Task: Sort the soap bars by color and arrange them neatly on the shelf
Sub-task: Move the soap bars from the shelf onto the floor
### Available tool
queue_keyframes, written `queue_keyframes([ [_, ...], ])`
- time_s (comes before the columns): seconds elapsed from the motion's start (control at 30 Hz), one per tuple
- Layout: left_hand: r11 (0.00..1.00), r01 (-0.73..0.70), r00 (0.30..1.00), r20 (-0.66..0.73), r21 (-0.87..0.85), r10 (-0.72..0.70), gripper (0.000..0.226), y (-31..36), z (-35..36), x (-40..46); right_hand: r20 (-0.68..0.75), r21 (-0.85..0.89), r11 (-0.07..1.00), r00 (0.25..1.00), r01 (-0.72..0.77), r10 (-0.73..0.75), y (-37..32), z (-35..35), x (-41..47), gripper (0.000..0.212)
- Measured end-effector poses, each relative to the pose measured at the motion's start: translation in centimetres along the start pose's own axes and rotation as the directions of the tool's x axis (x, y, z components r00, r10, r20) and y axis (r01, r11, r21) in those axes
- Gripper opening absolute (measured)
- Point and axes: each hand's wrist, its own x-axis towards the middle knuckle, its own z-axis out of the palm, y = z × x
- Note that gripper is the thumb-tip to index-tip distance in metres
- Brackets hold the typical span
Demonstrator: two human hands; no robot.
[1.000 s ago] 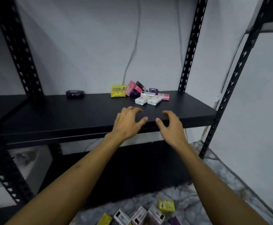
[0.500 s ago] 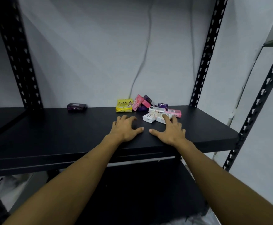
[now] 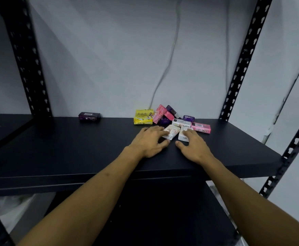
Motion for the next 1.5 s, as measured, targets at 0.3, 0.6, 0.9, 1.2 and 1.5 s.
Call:
queue_keyframes([
  [0.3, 0.994, 0.106, 0.975, -0.192, -0.031, -0.11, 0.025, -0.8, -3.9, -9.5, -0.021, 0.173, 0.965, 0.98, 0.199, -0.198, -1.9, -0.9, -3.9, 0.035],
  [0.6, 0.917, 0.161, 0.957, -0.168, -0.365, -0.235, 0.025, -4.2, -7.0, -11.4, -0.03, 0.454, 0.864, 0.973, 0.218, -0.23, -4.8, -1.6, -3.8, 0.009],
  [0.9, 0.754, 0.336, 0.877, -0.105, -0.564, -0.469, 0.035, -9.9, -2.9, -1.1, 0.004, 0.191, 0.936, 0.953, 0.297, -0.303, -7.8, 0.7, 6.4, 0.03],
  [1.2, 0.861, 0.405, 0.885, -0.104, -0.307, -0.454, 0.076, -14.2, 0.3, 6.1, 0.1, -0.08, 0.941, 0.942, 0.328, -0.32, -9.6, 5.0, 16.8, 0.05],
  [1.5, 0.857, 0.367, 0.888, -0.137, -0.363, -0.438, 0.078, -14.5, -0.5, 5.6, 0.101, -0.493, 0.742, 0.877, 0.454, -0.47, -11.2, 6.8, 19.1, 0.034],
])
